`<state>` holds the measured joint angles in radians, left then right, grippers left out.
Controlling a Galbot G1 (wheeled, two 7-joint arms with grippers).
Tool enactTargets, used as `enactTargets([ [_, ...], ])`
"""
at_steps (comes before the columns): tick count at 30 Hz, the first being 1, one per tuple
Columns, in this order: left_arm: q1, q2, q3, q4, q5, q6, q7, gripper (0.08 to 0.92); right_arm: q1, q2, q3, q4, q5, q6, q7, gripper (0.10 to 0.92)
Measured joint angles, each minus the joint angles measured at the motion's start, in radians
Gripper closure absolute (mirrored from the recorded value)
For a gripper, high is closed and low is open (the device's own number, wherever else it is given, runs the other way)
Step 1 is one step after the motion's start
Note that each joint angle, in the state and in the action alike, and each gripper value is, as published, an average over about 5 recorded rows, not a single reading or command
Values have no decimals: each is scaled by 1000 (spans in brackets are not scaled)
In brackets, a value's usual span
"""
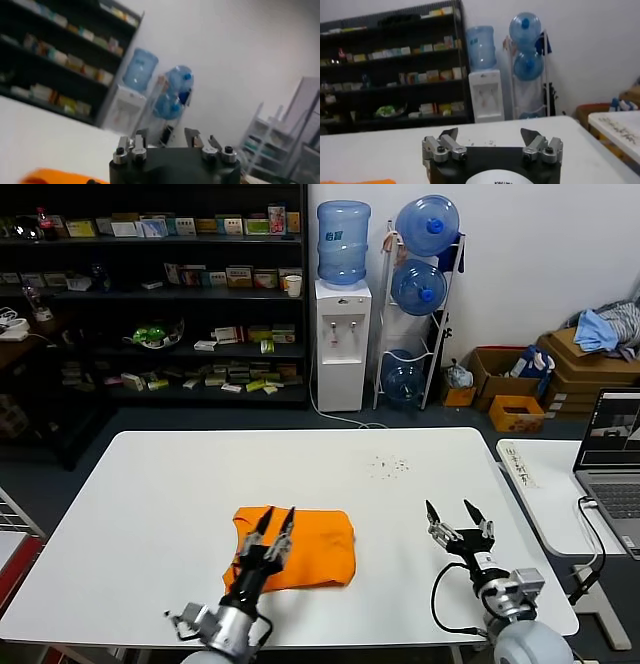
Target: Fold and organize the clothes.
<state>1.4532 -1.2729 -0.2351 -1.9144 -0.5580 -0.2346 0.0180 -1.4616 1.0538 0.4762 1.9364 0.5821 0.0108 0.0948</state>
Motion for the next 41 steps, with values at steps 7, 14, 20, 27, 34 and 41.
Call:
enactTargets([
  [7,167,-41,-186,32,39,-197,149,226,-111,111,112,-17,-135,172,-141,203],
  [14,242,-86,-268,58,68,-296,253,178,-190,204,166,-29,-235,302,-222,203],
  [20,263,-114,-321,78,77,-351,324,177,-221,259,178,-38,-288,375,-258,203],
  [27,285,-124,-351,92,74,-390,375,177,-229,295,185,-55,-321,414,-281,203],
  [34,291,-140,-355,105,74,-406,405,177,-236,315,190,-61,-344,436,-295,203],
  [41,292,-144,-361,112,73,-414,416,177,-236,326,192,-64,-356,449,-302,203],
])
